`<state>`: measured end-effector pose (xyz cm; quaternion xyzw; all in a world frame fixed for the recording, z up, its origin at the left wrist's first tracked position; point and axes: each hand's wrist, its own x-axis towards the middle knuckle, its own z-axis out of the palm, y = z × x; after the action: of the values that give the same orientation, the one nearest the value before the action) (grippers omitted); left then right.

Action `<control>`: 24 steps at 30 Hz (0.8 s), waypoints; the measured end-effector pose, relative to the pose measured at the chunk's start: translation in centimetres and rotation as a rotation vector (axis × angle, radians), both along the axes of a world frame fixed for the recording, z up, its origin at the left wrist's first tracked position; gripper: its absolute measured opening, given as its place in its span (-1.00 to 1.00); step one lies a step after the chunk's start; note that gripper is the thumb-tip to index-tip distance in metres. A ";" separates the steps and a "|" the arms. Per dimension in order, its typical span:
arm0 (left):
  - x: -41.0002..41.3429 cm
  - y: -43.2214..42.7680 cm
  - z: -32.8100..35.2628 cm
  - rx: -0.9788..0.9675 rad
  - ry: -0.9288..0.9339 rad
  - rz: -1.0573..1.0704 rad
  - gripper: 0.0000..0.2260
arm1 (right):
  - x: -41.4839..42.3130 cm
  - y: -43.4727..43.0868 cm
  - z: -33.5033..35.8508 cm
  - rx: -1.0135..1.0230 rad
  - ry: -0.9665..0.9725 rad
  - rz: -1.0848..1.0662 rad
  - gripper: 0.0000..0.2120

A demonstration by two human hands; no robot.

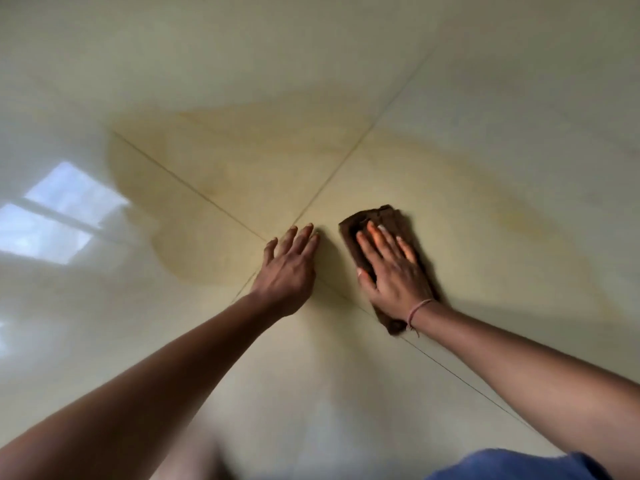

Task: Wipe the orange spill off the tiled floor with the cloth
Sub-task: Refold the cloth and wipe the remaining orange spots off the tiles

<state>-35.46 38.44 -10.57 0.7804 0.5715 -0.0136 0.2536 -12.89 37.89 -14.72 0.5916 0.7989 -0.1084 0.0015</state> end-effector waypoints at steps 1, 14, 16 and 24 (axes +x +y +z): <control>1.0 -0.2 0.1 0.001 0.007 -0.028 -0.46 | 1.8 0.5 0.1 -0.003 -0.018 -0.147 -0.35; 19.4 -3.5 -1.1 0.025 0.023 -0.435 -0.33 | 15.7 -12.9 0.4 -0.016 -0.112 -0.705 -0.34; 19.8 -3.8 -1.2 0.020 0.027 -0.418 -0.27 | 16.3 -17.3 0.7 -0.042 -0.108 -0.558 -0.34; 19.9 -3.8 -1.6 0.050 0.064 -0.430 -0.15 | 20.4 -13.9 0.8 -0.049 -0.099 -1.045 -0.29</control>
<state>-15.57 34.66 -12.14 0.8894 0.3999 -0.0781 0.2070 7.53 24.02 -13.95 0.9154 0.3934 -0.0853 -0.0013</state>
